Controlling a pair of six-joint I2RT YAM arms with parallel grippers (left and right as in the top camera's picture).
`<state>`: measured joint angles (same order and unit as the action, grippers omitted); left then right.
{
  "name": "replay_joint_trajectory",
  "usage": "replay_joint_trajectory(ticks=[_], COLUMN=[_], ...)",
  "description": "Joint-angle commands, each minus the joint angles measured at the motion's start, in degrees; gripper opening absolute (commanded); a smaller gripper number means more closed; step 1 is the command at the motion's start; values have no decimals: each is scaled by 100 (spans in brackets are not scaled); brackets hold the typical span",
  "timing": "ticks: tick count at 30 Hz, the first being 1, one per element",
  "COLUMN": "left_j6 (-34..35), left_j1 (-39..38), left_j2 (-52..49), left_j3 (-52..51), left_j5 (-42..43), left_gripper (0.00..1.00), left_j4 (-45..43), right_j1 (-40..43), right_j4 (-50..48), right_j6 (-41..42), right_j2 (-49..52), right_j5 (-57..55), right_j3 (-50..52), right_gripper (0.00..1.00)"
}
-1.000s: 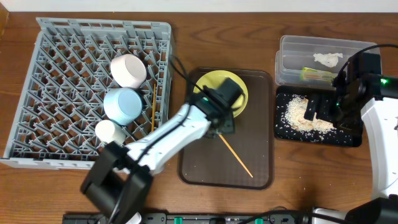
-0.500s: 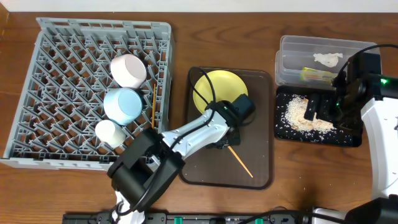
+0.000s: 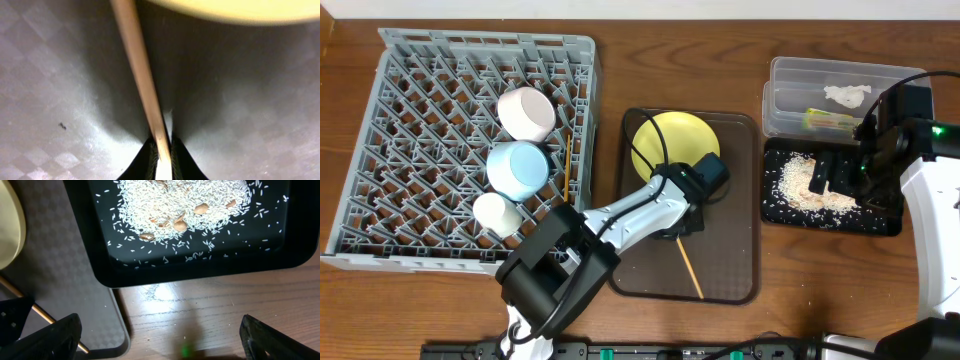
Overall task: Sort waste into correct bins and load items into the dishwasher
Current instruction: 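Reach left gripper back to tray and grasp second chopstick, then carry second chopstick into dish rack and release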
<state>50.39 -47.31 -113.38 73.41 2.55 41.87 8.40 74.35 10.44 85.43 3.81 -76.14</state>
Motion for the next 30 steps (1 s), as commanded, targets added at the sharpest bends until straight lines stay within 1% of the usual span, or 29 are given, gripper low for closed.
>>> replay_joint_trajectory(ticks=[1, 4, 6, 9, 13, 15, 17, 20, 21, 26, 28, 30], left_j6=[-13, -15, -39, -402, -1545, -2094, -2568, -3305, -3762, -4806, -5001, -5042], left_j1=[76, 175, 293, 479, 761, 990, 1434, 1967, 2310, 3123, 3314, 3432], left_j2=[-184, -55, 208, 693, 1366, 1709, 2087, 2369, 2435, 2376, 2308, 2247], left_j3=[-81, -79, -79, -74, -17, 85, 256, 448, 573, 643, 643, 643], left_j5=[-24, -24, -31, -28, -24, -28, -24, -24, -24, -24, -24, -22], left_gripper=[8, 8, 8, 8, 8, 8, 8, 8, 8, 8, 8, 8], left_j4=[118, 184, 267, 330, 466, 686, 1016, 1276, 1394, 1355, 1252, 1121], right_j1=[20, 20, 20, 20, 20, 20, 20, 20, 20, 20, 20, 20], right_j4=[22, 26, 26, 26, 24, 22, 22, 22, 22, 22, 22, 20], right_j6=[20, 20, 20, 20, 20, 20, 20, 22, 22, 22, 22, 22], right_j2=[-105, -105, -105, -105, -105, -105, -105, -105, -105, -105, -105, -105], right_j5=[-35, -35, -35, -35, -35, -35, -35, -35, -33, -33, -35, -35], right_j3=[-101, -101, -98, -101, -101, -101, -101, -98, -101, -98, -101, -101], right_gripper=[99, 98, 99, 99, 99, 99, 99, 99, 99, 99, 99, 99])
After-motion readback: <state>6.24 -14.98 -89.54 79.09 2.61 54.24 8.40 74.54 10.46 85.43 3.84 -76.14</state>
